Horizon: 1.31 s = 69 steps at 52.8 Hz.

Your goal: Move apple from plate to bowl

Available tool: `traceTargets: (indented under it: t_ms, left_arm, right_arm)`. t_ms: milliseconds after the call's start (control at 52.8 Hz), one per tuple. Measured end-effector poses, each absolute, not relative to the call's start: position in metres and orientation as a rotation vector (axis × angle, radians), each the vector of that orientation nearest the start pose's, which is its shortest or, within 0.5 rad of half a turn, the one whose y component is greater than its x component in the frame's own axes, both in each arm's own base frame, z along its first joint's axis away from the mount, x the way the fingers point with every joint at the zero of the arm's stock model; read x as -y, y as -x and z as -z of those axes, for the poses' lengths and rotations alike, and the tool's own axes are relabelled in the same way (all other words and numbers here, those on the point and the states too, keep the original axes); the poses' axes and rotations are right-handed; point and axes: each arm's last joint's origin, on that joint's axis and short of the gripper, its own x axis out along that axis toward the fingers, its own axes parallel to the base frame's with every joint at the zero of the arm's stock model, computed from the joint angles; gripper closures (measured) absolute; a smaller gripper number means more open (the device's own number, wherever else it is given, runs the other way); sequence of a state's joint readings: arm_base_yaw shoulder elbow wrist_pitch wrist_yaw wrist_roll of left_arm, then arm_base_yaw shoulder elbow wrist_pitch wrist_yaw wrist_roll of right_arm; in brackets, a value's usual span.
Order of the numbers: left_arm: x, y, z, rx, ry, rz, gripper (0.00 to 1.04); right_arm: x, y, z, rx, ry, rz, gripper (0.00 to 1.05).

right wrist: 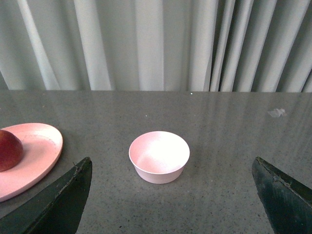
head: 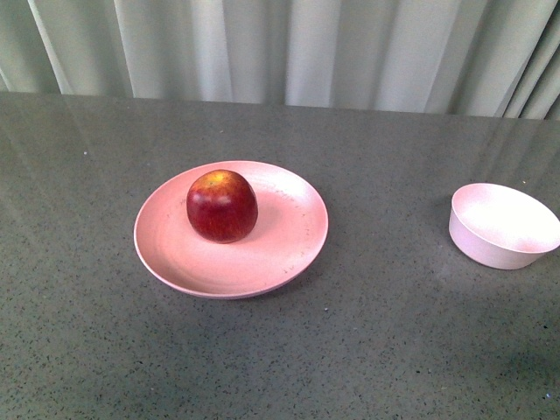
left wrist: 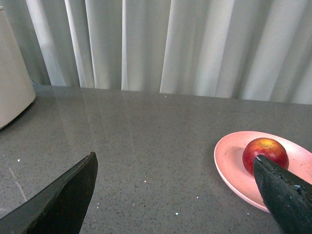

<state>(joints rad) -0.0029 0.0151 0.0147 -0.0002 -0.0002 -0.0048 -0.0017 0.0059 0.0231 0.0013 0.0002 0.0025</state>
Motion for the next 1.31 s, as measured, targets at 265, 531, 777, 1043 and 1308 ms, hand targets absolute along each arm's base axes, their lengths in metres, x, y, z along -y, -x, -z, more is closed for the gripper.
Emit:
traceTargets:
  t_ms: [265, 531, 777, 1043, 1308]
  left_arm:
    - [0.000, -0.098, -0.167, -0.001, 0.005, 0.003, 0.09]
    - [0.000, -0.098, -0.167, -0.001, 0.005, 0.003, 0.09]
    - [0.000, -0.098, -0.167, -0.001, 0.005, 0.003, 0.09]
    - [0.000, -0.098, -0.167, -0.001, 0.005, 0.003, 0.09]
    - [0.000, -0.098, -0.167, -0.001, 0.005, 0.003, 0.09]
  right_arm:
    - [0.000, -0.097, -0.171, 0.019, -0.003, 0.002, 0.09]
    - [0.000, -0.097, -0.171, 0.019, -0.002, 0.002, 0.09]
    - [0.000, -0.097, -0.171, 0.019, -0.003, 0.002, 0.09]
    - [0.011, -0.108, -0.165, -0.392, -0.091, 0.084, 0.09]
    - [0.058, -0.204, -0.194, -0.343, -0.016, 0.156, 0.09]
